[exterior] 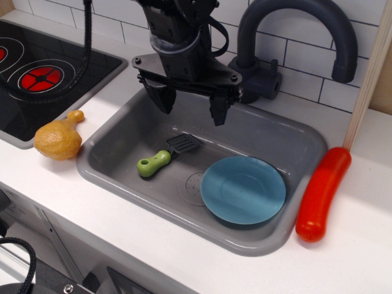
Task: Put spatula on plate sink
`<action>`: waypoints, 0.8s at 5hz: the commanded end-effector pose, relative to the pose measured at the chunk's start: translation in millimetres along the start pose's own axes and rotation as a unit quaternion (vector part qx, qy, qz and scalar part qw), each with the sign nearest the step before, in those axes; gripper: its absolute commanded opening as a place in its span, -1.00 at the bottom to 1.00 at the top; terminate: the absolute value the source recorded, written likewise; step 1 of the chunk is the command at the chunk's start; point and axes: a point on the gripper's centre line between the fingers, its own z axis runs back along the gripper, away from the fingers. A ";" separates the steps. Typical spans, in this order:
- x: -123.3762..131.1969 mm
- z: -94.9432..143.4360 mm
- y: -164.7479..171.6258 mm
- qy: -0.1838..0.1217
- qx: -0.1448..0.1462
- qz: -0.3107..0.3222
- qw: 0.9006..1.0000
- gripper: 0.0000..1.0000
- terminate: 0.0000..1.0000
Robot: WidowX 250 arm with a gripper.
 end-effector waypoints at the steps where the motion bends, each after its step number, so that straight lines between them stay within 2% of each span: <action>1: 0.0 0.0 0.0 0.000 0.000 0.000 1.000 1.00 -1.00; 2: -2.6 -2.4 12.5 -0.008 -0.005 -0.003 1.000 1.00 -1.00; 3: -8.5 -8.5 26.8 -0.013 0.001 -0.007 1.000 1.00 -1.00; 4: -16.4 -23.6 41.7 -0.011 0.009 -0.024 1.000 1.00 -1.00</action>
